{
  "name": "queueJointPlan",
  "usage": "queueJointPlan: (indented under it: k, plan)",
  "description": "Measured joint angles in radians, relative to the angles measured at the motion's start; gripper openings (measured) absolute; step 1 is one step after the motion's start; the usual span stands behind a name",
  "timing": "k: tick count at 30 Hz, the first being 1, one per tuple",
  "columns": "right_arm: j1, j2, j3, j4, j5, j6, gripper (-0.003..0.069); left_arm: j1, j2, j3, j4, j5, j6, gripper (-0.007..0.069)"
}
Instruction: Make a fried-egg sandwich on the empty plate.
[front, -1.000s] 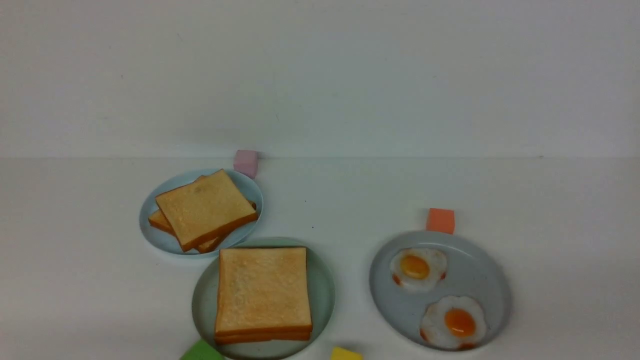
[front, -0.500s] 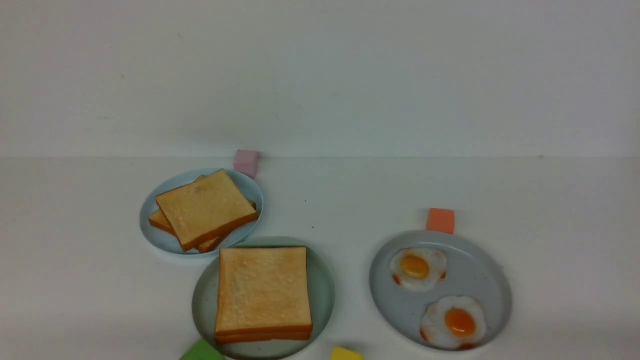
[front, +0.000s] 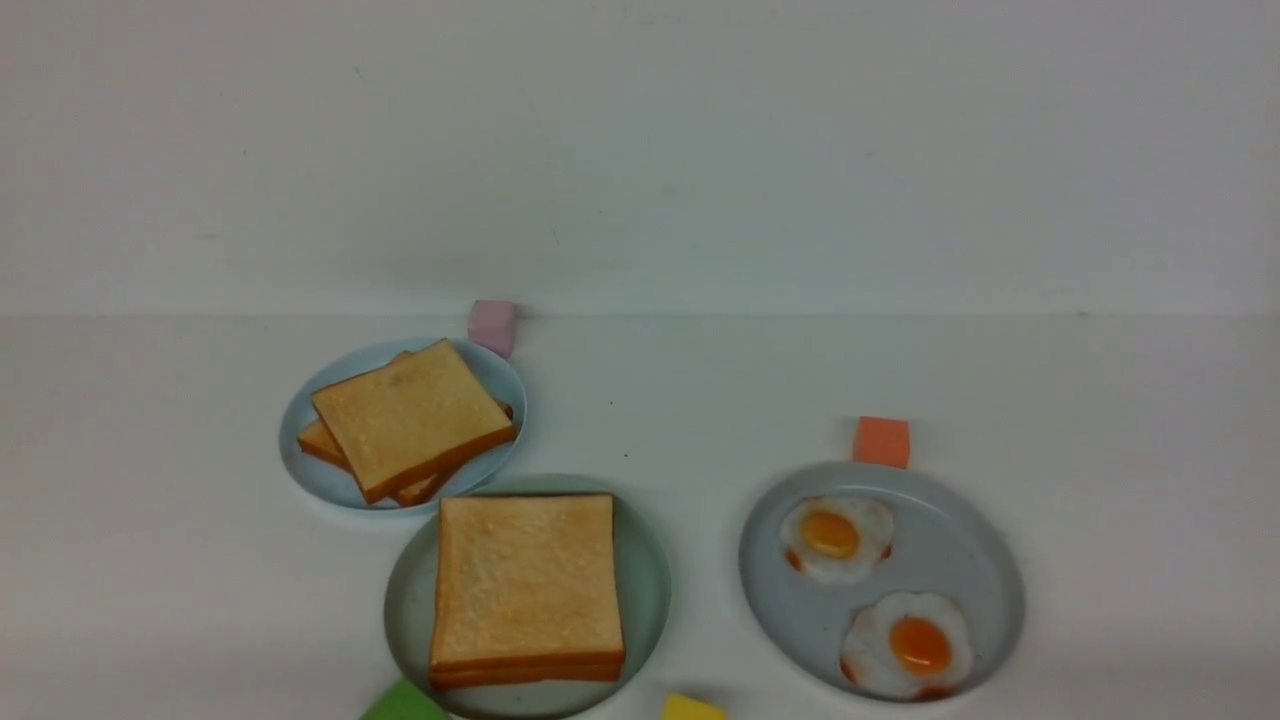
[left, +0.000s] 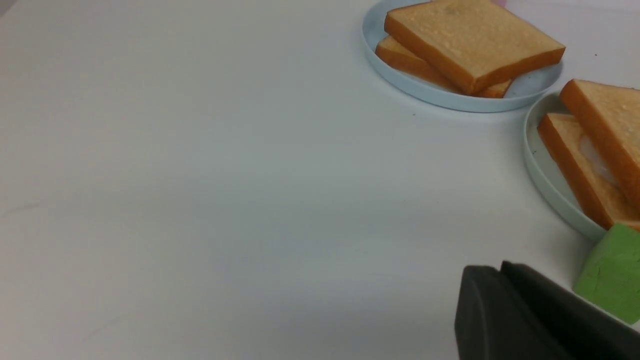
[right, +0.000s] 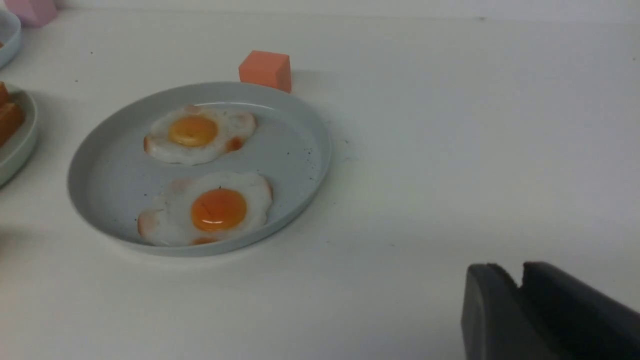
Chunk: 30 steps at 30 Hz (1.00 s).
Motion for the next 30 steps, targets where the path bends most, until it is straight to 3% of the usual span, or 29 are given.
queueJointPlan:
  k: [30]
  plan:
    - [0.0, 0.0, 0.0, 0.0, 0.0, -0.001, 0.0147, 0.0, 0.0, 0.0, 0.0, 0.0, 0.0, 0.007]
